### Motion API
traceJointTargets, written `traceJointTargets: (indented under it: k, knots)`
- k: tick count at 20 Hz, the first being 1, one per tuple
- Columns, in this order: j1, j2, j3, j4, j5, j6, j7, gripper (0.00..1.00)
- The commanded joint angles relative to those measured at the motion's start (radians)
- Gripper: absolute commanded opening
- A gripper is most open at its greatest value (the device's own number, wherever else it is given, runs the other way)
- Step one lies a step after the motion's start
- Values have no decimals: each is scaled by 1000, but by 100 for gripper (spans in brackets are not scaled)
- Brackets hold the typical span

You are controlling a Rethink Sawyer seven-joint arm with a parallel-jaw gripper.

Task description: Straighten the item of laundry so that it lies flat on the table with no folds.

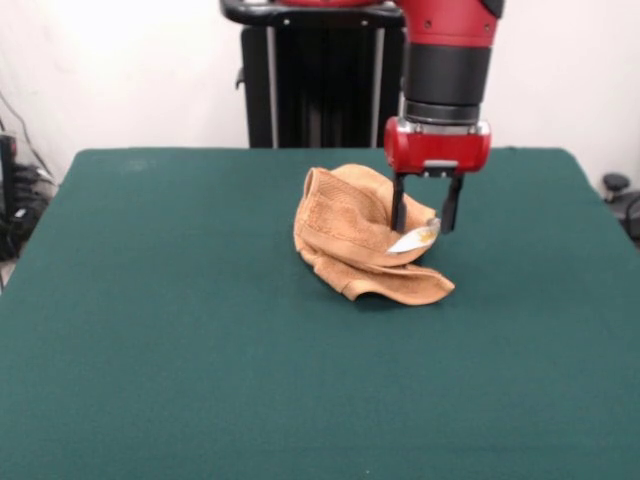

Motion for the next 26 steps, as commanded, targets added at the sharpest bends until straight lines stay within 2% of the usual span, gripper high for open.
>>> traceJointTargets:
  k: [1, 20, 23, 26]
  knots:
    - [9, 45, 57, -67, 23, 101, 139, 100]
    - [9, 61, 63, -71, 49, 175, 158, 100]
    - [33, 66, 33, -67, 71, 236, 176, 100]
    - [49, 76, 18, -70, 80, 245, 188, 100]
